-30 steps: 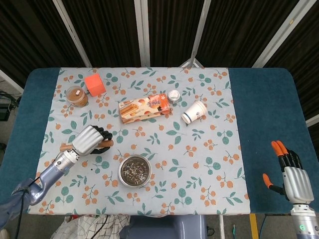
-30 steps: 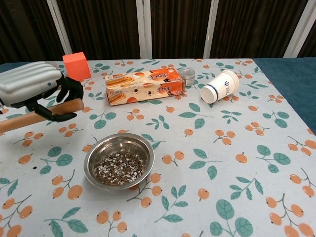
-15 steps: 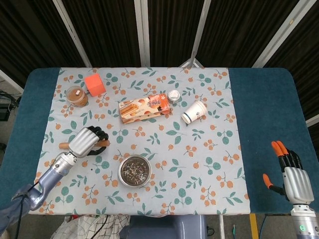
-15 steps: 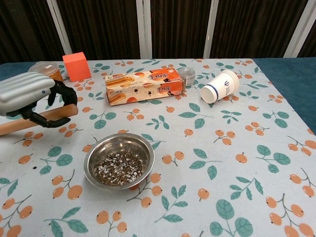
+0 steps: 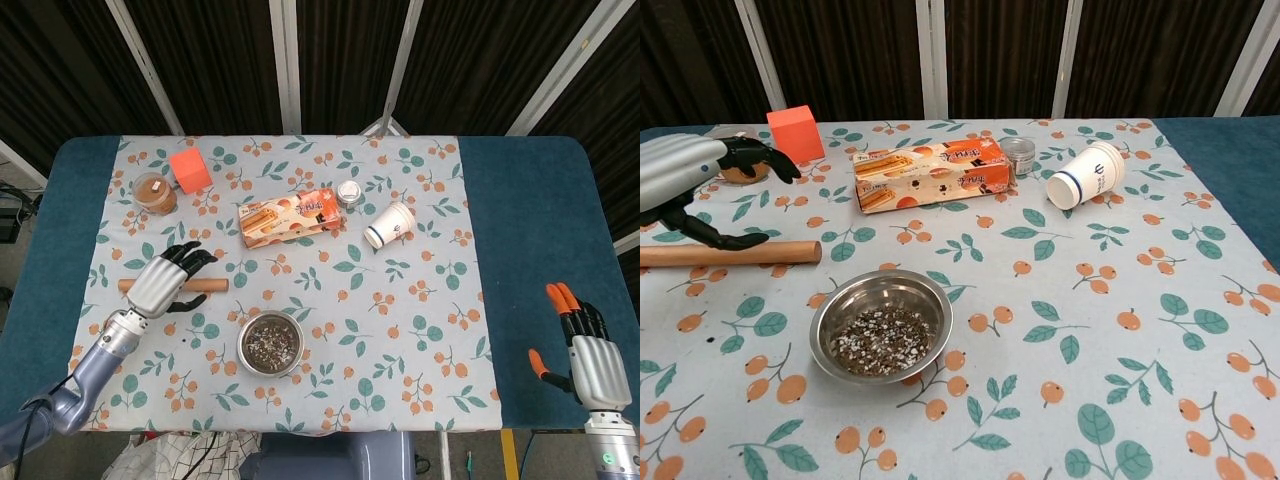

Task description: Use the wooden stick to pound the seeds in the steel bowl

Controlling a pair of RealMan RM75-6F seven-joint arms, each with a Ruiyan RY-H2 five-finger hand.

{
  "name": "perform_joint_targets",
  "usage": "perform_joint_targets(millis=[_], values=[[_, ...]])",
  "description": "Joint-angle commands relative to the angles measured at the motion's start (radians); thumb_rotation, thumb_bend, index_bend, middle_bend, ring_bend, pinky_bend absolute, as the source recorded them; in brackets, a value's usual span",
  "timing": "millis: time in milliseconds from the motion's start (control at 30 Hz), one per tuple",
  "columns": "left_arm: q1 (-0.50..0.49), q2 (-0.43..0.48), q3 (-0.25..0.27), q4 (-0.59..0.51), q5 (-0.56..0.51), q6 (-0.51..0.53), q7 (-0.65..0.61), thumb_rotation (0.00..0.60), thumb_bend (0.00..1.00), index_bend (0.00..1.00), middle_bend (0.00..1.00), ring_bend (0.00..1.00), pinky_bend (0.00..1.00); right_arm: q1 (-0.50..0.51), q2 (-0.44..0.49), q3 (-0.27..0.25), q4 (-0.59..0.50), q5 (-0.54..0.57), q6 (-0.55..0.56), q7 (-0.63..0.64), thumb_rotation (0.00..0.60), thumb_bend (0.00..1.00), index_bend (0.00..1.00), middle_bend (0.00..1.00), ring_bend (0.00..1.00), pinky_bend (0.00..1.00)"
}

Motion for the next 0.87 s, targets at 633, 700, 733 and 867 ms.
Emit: perform_joint_targets(millis=[633, 700, 733, 867], values=[[0.396, 0.480, 0.141, -0.727, -0.031, 0.283, 0.524, 0.600, 0.15, 0.00, 0.00, 0.00, 0.00, -0.002, -0.002, -0.015, 0.042, -0.065, 0.040, -0.093, 0.600, 0.37, 0.00, 0.00, 0.00, 0.00], [0.430, 0.475, 0.137, -0.693, -0.014, 0.330, 0.501, 0.600, 0.15, 0.00, 0.00, 0.00, 0.00, -0.003, -0.009, -0.015, 0.048, -0.073, 0.049, -0.108, 0.600, 0.37, 0.00, 0.00, 0.00, 0.00], [0.440, 0.473, 0.134, -0.684, -0.013, 0.340, 0.490, 0.600, 0.15, 0.00, 0.00, 0.00, 0.00, -0.004, -0.011, -0.014, 0.051, -0.073, 0.051, -0.111, 0.600, 0.37, 0.00, 0.00, 0.00, 0.00], [0.469, 0.479, 0.114, -0.662, -0.029, 0.356, 0.458, 0.600, 0.15, 0.00, 0.00, 0.00, 0.00, -0.006, -0.016, -0.007, 0.056, -0.062, 0.056, -0.107, 0.600, 0.37, 0.00, 0.00, 0.00, 0.00]])
